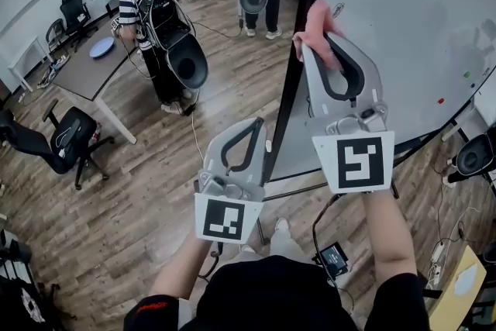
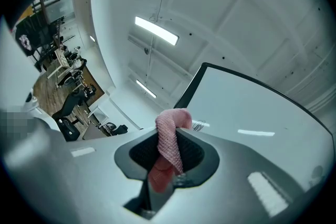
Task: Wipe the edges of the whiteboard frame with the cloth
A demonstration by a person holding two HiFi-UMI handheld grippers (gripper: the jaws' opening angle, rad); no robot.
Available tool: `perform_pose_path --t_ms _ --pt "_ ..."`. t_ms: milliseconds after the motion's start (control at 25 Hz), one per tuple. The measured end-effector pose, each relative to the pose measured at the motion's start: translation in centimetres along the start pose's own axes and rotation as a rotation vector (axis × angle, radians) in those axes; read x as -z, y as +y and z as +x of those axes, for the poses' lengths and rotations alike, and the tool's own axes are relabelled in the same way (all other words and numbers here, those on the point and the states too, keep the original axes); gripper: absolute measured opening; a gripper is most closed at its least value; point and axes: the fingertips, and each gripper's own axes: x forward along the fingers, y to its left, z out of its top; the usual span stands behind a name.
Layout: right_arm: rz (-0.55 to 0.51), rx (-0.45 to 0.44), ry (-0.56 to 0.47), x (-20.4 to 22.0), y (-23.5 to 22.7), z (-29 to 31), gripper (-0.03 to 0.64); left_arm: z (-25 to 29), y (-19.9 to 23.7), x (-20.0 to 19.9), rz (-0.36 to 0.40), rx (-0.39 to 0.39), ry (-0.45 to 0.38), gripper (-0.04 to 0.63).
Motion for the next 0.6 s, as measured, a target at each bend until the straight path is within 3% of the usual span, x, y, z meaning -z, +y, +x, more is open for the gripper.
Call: perform_pose_path --t_ms 600 --pt "0.033 0.004 -0.006 1.9 1.8 -0.8 0.063 0.0 0.1 1.6 -0.008 0.016 0.008 0.000"
